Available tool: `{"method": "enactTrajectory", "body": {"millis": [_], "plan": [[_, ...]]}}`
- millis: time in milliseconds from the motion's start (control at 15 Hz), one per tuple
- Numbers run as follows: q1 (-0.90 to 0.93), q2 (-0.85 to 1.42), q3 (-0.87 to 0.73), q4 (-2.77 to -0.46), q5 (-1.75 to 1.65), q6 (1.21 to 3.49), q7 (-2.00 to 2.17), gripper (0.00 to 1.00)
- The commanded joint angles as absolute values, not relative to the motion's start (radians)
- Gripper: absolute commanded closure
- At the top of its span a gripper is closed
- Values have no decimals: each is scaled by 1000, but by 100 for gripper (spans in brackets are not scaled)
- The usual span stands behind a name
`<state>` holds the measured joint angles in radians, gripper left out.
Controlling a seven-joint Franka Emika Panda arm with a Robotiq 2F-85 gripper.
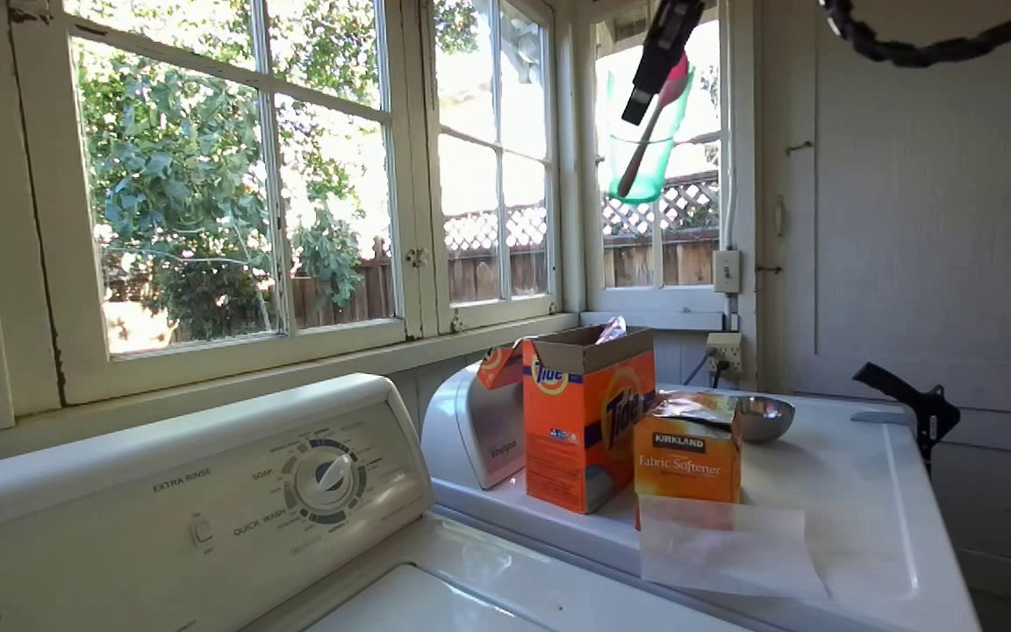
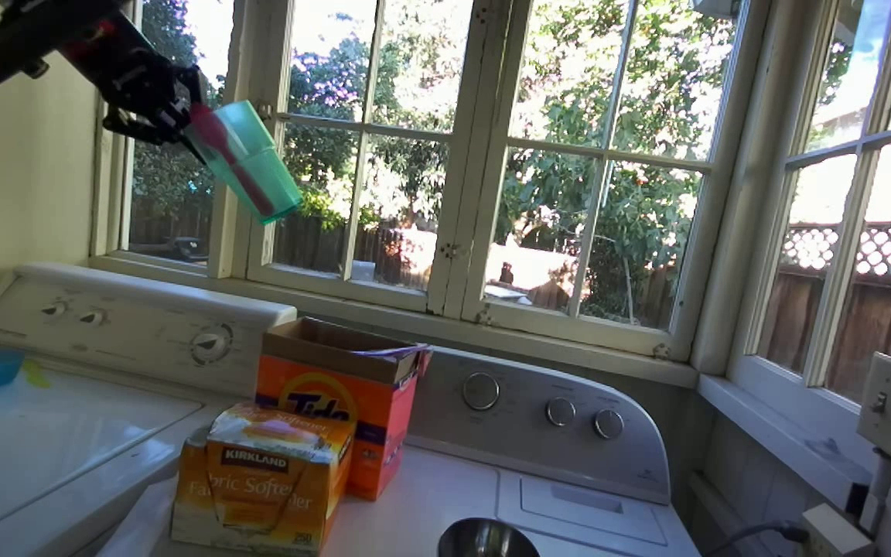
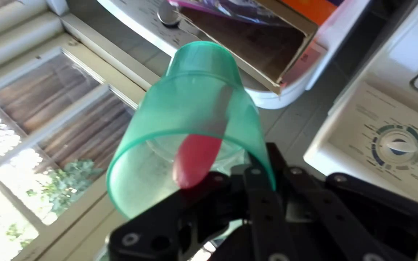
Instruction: Move the silver bowl and blue cup to the washing machine on the right
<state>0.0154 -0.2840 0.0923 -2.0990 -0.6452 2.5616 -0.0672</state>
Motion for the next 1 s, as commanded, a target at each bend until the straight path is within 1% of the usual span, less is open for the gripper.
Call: {"method": "enactTrajectory", "body": {"millis": [0, 200, 267, 333, 533, 733, 933], "plan": [[-8, -318, 107, -2128, -698, 2543, -3, 93], [-34, -367, 131, -2179, -761, 2521, 88, 93], [-35, -368, 133, -2181, -763, 2521, 94, 98], [-48, -337, 124, -2160, -755, 2484, 93, 98], [-76, -302, 50, -2162, -708, 2386, 57, 98], [-95, -250, -64, -2175, -574, 2385, -21, 98], [-110, -172, -144, -2157, -376, 2410, -106, 98]]}}
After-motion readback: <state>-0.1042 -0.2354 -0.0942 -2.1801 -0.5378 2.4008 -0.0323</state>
